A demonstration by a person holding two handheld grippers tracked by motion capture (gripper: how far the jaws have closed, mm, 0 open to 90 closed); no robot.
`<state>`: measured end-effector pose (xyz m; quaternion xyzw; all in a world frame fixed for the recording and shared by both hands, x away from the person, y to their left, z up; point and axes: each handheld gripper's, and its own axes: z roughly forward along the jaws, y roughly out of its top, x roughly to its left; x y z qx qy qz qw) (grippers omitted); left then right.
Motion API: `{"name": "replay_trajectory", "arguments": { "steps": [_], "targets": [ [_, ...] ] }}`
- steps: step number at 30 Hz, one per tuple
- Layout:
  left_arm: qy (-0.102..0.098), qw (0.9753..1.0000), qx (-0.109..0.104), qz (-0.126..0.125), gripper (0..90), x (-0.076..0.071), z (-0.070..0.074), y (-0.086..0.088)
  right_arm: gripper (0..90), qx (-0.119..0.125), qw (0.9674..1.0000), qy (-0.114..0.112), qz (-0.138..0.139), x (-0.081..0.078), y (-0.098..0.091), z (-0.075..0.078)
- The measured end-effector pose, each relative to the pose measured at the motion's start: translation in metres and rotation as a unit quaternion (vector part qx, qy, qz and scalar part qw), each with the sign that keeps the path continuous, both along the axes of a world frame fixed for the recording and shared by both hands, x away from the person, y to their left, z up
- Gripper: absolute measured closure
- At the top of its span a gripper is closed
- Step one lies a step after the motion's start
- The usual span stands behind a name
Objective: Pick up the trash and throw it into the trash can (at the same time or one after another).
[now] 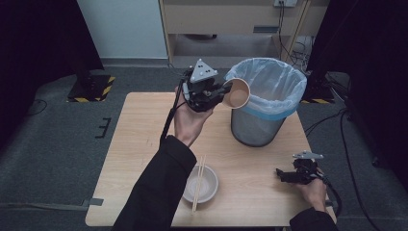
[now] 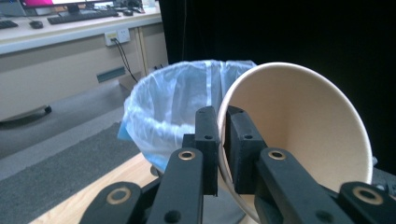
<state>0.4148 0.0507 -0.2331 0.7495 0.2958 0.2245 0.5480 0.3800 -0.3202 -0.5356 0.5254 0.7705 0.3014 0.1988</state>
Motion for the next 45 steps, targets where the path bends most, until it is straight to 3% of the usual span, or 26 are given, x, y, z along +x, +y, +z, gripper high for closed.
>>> {"name": "replay_trajectory", "arguments": {
  "steps": [10,27,38,42,45],
  "targets": [
    [-0.019,0.9996,-0.023,-0.003,83.1,0.015,0.011,-0.023,0.3,0.0,1.0,0.002,0.001,0.0,0.0,0.0],
    [-0.036,0.9989,-0.027,0.009,83.1,0.043,0.03,-0.051,0.3,-0.001,1.0,0.002,0.0,0.001,0.001,0.0],
    [-0.029,0.9988,-0.03,0.024,82.9,0.068,0.024,-0.064,0.3,-0.001,1.0,0.002,0.0,0.002,0.001,0.0],
    [-0.017,0.9988,-0.04,0.024,82.9,0.08,0.019,-0.069,0.3,-0.001,1.0,0.002,0.0,0.002,0.001,0.0],
    [-0.009,0.9989,-0.033,0.031,82.7,0.089,0.01,-0.076,0.3,-0.001,1.0,0.001,-0.001,0.002,0.001,0.0]
  ]
}}
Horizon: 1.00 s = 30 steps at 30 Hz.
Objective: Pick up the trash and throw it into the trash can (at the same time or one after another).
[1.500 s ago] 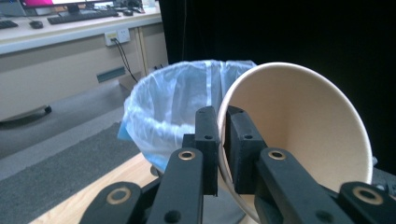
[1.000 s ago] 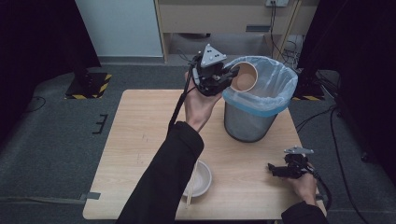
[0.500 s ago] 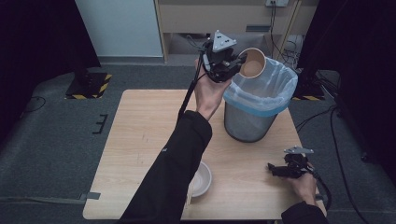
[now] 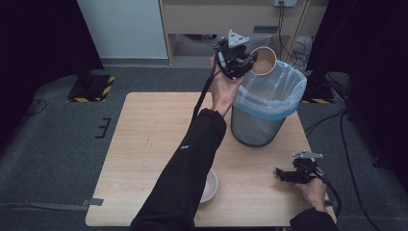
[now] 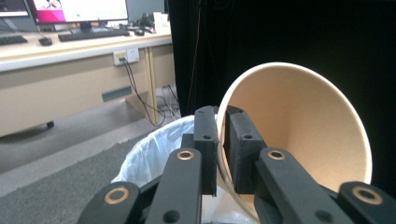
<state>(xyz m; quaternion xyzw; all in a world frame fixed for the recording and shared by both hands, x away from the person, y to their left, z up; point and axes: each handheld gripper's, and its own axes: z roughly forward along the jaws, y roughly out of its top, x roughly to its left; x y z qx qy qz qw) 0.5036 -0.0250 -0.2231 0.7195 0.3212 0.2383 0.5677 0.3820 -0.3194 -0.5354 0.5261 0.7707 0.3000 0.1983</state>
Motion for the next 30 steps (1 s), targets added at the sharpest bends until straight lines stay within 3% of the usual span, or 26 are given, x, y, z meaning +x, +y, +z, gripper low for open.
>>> {"name": "replay_trajectory", "arguments": {
  "steps": [9,10,15,23,26,30],
  "targets": [
    [0.01,0.9998,0.015,-0.001,77.0,0.012,-0.013,-0.013,0.3,0.001,1.0,0.0,-0.002,0.001,0.001,0.0],
    [0.019,0.9998,0.009,-0.005,71.8,0.014,-0.015,-0.013,0.2,0.001,1.0,-0.001,-0.002,0.001,0.001,0.0],
    [0.015,0.9998,0.006,-0.009,60.1,0.009,-0.012,-0.012,0.3,0.001,1.0,-0.002,-0.002,0.001,0.001,0.0],
    [-0.013,0.9996,-0.007,-0.026,43.3,-0.021,0.008,0.01,0.3,0.001,1.0,-0.001,-0.003,0.0,0.001,0.0],
    [-0.02,0.9994,-0.002,-0.029,40.3,-0.037,0.013,0.029,0.2,0.001,1.0,-0.001,-0.002,0.001,0.001,0.0],
    [-0.024,0.9993,-0.01,-0.025,35.6,-0.056,0.011,0.054,0.2,0.001,1.0,-0.001,-0.002,0.001,0.001,0.0]
  ]
}}
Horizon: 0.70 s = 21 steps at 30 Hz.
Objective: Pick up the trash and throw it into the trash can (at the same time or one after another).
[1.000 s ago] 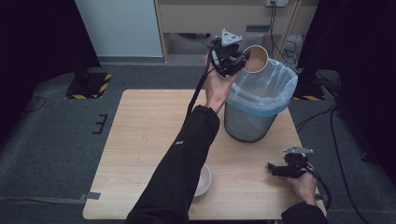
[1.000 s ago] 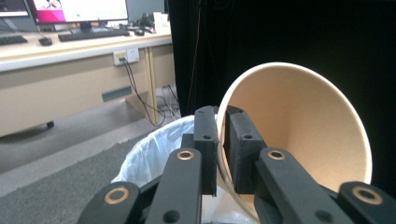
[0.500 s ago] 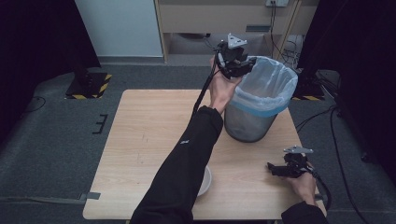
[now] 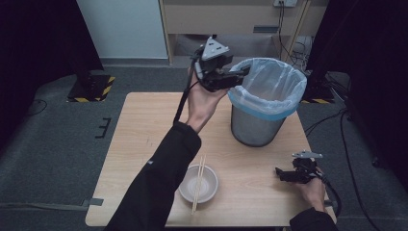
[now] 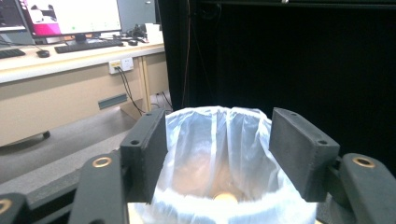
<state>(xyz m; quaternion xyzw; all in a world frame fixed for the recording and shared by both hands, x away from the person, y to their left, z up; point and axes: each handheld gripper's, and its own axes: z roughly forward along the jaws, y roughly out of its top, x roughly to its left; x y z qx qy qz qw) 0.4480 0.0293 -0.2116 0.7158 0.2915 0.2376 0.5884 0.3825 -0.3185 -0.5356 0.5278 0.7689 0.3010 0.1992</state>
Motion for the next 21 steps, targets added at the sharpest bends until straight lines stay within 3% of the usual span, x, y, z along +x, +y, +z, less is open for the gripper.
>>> {"name": "replay_trajectory", "arguments": {
  "steps": [2,4,9,14,21],
  "targets": [
    [-0.002,0.9999,0.008,0.007,34.0,-0.014,-0.004,0.019,0.2,0.0,1.0,0.0,0.0,0.0,0.0,0.0],
    [-0.001,0.9999,0.011,0.01,33.5,-0.02,-0.006,0.027,0.2,0.0,1.0,-0.001,0.0,0.0,0.0,0.0],
    [0.006,0.9999,0.008,0.013,33.1,-0.051,-0.021,0.061,0.3,0.0,1.0,-0.002,-0.001,0.0,0.0,0.0],
    [0.009,0.9992,0.033,0.02,33.1,-0.077,-0.045,0.086,0.3,0.0,1.0,-0.002,-0.003,0.0,0.0,0.0],
    [0.041,0.9972,0.053,0.032,31.5,-0.1,-0.092,0.115,0.3,0.0,1.0,0.001,-0.003,0.0,0.0,0.0]
  ]
}}
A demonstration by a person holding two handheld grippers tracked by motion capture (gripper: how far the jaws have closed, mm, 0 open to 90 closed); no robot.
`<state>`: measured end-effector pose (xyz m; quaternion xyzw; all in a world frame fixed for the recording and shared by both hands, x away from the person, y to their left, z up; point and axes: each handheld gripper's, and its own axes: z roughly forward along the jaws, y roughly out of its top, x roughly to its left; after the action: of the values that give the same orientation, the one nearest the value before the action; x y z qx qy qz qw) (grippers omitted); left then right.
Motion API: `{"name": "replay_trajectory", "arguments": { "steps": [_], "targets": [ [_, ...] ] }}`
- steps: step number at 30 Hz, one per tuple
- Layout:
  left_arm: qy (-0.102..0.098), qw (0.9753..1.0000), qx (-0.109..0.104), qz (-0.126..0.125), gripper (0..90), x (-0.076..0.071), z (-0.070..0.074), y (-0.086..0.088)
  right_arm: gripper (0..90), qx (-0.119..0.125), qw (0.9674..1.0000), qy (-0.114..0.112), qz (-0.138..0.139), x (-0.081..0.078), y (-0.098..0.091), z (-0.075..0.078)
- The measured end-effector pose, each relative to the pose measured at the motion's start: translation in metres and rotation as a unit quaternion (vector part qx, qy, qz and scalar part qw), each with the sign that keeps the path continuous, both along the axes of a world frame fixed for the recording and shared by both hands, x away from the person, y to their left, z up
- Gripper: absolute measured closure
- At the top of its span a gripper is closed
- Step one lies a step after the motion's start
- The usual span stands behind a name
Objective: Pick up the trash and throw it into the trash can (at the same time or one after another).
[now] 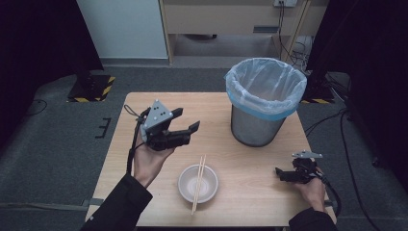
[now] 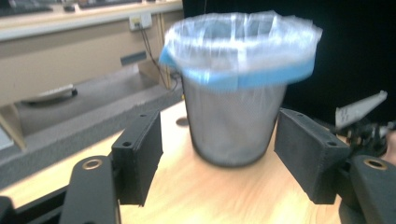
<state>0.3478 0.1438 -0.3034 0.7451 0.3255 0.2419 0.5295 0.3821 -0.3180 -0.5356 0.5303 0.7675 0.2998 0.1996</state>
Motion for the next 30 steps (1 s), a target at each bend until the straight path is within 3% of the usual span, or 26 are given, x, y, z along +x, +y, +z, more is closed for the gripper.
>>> {"name": "replay_trajectory", "arguments": {
  "steps": [3,4,6,13,14,21,30],
  "targets": [
    [0.026,0.9996,-0.011,0.002,31.3,-0.006,-0.025,0.006,0.3,-0.001,1.0,0.0,-0.001,0.0,0.0,0.0],
    [0.026,0.9996,-0.011,0.002,31.3,-0.006,-0.025,0.006,0.3,-0.001,1.0,0.0,-0.001,0.0,0.0,0.0],
    [0.039,0.9992,-0.009,0.004,31.3,-0.008,-0.038,0.006,0.3,-0.001,1.0,0.001,-0.001,0.0,0.0,0.0],
    [0.1,0.995,0.003,0.007,31.1,-0.011,-0.089,-0.004,0.3,-0.001,1.0,0.001,-0.002,0.0,0.0,0.0],
    [0.1,0.995,0.003,0.007,31.1,-0.011,-0.089,-0.004,0.3,-0.001,1.0,0.001,-0.002,0.0,0.0,0.0],
    [0.146,0.989,0.02,0.01,31.3,-0.015,-0.13,-0.014,0.3,-0.001,1.0,0.002,-0.002,0.0,0.0,0.0],
    [0.183,0.9826,0.03,0.015,31.1,-0.019,-0.158,-0.017,0.3,-0.002,1.0,0.003,-0.002,0.0,0.0,0.001]
  ]
}}
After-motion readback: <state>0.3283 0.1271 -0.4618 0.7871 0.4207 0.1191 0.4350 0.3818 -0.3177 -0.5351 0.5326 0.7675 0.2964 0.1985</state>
